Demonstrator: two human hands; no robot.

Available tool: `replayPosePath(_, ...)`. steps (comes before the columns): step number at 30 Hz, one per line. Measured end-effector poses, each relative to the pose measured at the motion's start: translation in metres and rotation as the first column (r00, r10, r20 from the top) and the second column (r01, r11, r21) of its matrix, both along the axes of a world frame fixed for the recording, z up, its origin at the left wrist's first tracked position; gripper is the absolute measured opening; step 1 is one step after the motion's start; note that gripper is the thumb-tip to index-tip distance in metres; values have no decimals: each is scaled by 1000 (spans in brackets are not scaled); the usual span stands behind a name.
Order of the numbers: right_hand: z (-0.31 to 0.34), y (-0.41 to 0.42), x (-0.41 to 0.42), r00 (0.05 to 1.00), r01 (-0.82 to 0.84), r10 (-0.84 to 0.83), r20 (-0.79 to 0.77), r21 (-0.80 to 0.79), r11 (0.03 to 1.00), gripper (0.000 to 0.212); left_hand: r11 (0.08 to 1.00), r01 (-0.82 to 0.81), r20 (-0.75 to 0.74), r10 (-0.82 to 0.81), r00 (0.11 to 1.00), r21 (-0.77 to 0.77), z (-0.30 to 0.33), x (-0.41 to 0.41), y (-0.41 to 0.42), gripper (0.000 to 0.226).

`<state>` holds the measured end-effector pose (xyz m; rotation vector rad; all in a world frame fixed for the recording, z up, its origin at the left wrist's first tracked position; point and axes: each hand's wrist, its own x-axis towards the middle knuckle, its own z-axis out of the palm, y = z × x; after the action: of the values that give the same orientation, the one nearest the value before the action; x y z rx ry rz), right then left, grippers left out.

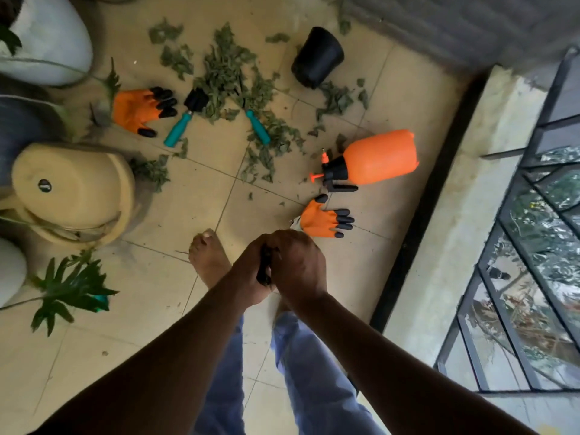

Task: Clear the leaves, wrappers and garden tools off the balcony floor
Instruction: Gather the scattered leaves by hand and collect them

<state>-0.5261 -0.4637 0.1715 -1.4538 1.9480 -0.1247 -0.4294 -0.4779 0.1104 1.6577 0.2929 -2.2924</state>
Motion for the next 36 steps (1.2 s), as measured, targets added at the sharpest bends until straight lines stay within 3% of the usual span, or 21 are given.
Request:
replayPosePath(3, -5, -5, 10, 1000, 18, -17, -20, 57, 998, 17, 1000, 7, 19, -6, 1000, -15, -9, 10, 1, 12)
replayPosePath(7, -6, -8, 22, 995, -91, 86, 59, 106, 990, 18, 998, -40, -21, 41, 999, 44, -18, 26, -3, 32)
replayPosePath(11, -15, -8, 26, 930, 307, -316, 189, 79, 948, 25, 990, 61, -4, -61, 998, 129, -23, 43, -18, 23)
replayPosePath(13, -33, -15, 21, 871, 425, -472, 134, 274, 863, 31, 978, 144, -59, -136, 989, 154, -20, 47, -28, 27)
replayPosePath(14, -42, -20, 20, 806, 456, -564, 180, 419, 785, 33, 972, 180, -75, -171, 982, 152, -19, 48, -31, 28)
replayPosePath(16, -57, -31, 23, 508, 484, -807, 301, 675, 557, 31, 964, 226, -77, -217, 973, 139, -17, 47, -37, 28)
replayPosePath(17, -62, -37, 25, 378, 494, -875, 301, 734, 466, 28, 962, 239, -72, -232, 970, 132, -16, 48, -41, 28)
replayPosePath(18, -68, -43, 28, 329, 516, -898, 294, 740, 431, 25, 960, 248, -70, -241, 968, 127, -16, 49, -44, 28)
replayPosePath(23, -96, -76, 23, 378, 607, -881, 286, 642, 469, 30, 941, 302, -105, -288, 952, 153, -17, 59, -56, 30)
replayPosePath(26, -103, -91, 9, 466, 608, -846, 261, 600, 520, 30, 945, 291, -135, -272, 953, 151, -17, 65, -63, 33)
replayPosePath(28, -104, -97, 0, 639, 542, -732, 235, 538, 646, 23, 948, 283, -152, -261, 953, 146, -17, 70, -69, 33)
replayPosePath(30, -100, -104, -6, 878, 317, -444, 180, 477, 820, 12, 951, 274, -163, -250, 954, 144, -18, 73, -75, 33)
replayPosePath(31, -98, -107, -7, 939, 173, -291, 184, 478, 861, 7, 953, 269, -165, -245, 955, 142, -18, 74, -78, 33)
replayPosePath(33, -95, -111, -4, 951, 42, -190, 245, 506, 862, 18, 956, 261, -167, -238, 957, 134, -18, 76, -85, 32)
replayPosePath(36, -96, -118, 3, 863, 216, -438, 251, 601, 769, 22, 958, 252, -177, -227, 958, 136, -21, 81, -93, 31)
